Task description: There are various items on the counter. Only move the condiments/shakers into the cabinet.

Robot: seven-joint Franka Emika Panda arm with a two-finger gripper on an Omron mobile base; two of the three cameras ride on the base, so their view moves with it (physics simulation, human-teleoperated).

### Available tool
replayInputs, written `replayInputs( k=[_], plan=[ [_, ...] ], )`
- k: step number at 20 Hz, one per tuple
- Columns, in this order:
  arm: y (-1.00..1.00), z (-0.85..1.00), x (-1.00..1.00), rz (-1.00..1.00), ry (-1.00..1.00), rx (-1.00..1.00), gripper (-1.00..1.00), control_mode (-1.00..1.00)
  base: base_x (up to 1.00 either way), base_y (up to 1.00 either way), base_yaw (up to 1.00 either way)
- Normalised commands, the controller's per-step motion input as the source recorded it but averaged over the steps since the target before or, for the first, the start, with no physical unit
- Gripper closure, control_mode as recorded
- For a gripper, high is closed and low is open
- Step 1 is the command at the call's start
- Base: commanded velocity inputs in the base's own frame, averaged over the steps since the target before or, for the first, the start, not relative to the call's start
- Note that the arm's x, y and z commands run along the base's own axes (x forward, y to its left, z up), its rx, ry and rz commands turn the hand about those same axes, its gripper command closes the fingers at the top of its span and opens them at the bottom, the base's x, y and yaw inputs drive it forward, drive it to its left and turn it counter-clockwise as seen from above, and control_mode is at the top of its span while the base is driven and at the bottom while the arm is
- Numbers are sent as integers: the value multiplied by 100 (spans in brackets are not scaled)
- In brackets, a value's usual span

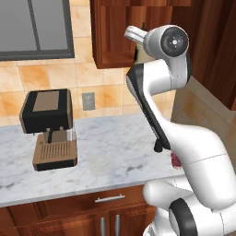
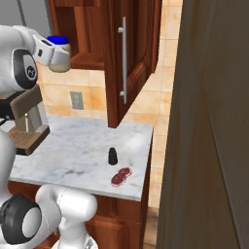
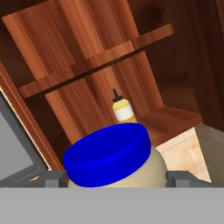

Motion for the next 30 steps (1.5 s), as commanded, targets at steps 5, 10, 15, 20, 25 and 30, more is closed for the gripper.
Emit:
replayInputs(
  k=[5,10,15,20,25,30],
  plan=[
    [0,-3,47,0,0,0,100,-100,0,0,0],
    [0,-3,45,0,0,0,100,-100,0,0,0],
    [0,0,33,0,0,0,100,-100,0,0,0],
    [0,-11,34,0,0,-3,100,-100,0,0,0],
    [1,-4,38,0,0,-2,100,-100,0,0,0],
    [6,-2,36,0,0,-1,100,-100,0,0,0]
  ],
)
